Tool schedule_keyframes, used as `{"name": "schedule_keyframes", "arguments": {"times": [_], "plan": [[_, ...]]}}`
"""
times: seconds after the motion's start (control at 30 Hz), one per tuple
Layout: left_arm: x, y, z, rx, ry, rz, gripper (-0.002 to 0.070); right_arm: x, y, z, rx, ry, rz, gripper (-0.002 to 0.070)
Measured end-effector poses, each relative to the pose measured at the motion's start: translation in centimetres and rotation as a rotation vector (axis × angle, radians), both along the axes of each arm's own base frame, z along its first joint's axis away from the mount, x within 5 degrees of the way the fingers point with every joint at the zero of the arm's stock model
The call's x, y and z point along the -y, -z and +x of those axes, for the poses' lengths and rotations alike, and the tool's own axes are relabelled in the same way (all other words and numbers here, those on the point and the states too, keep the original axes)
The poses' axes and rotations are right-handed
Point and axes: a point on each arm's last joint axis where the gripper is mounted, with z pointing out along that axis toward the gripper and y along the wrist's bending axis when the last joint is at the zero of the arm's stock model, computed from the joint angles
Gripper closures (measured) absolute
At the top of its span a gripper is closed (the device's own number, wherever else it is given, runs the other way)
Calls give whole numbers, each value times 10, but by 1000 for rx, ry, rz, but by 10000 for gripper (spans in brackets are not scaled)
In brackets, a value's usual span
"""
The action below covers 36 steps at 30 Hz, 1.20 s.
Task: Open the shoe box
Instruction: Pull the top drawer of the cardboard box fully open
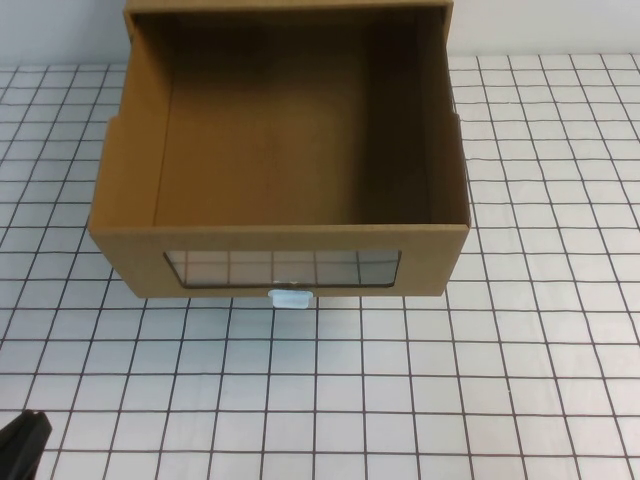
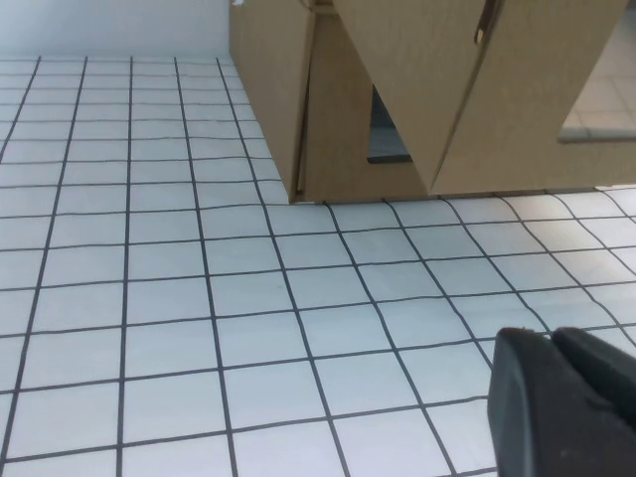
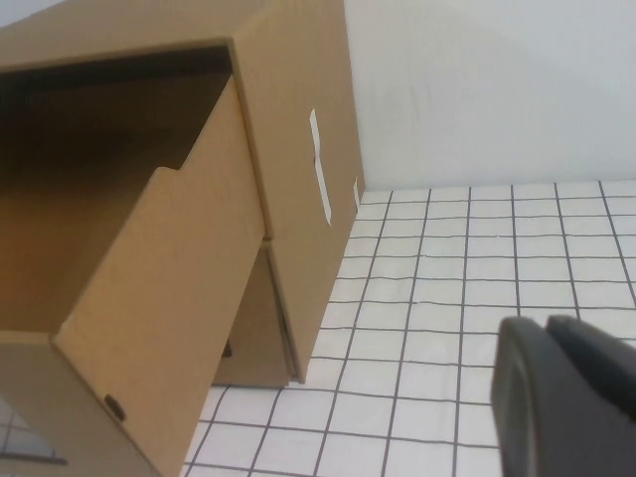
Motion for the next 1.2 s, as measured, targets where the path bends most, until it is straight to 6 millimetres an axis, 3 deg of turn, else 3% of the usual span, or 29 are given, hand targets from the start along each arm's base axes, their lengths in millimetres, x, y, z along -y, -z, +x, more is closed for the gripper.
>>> {"name": "schedule_keyframes", "arguments": {"times": [0.63,0.77,0.87,1.03,1.2], "plan": [[0,0,0,-3,0,-3,677,0,-1,0,22,-4,-44,689],[0,0,0,-3,0,-3,677,8,7,-2,19,57,-82,689],[0,0,0,-3,0,-3,677,22,24,-10,14,168,-93,689],[0,1,0,-7,1,-2,677,33,74,-35,24,276,-94,689],[0,1,0,-13,2,-1,677,34,97,-50,100,296,-80,689]]}}
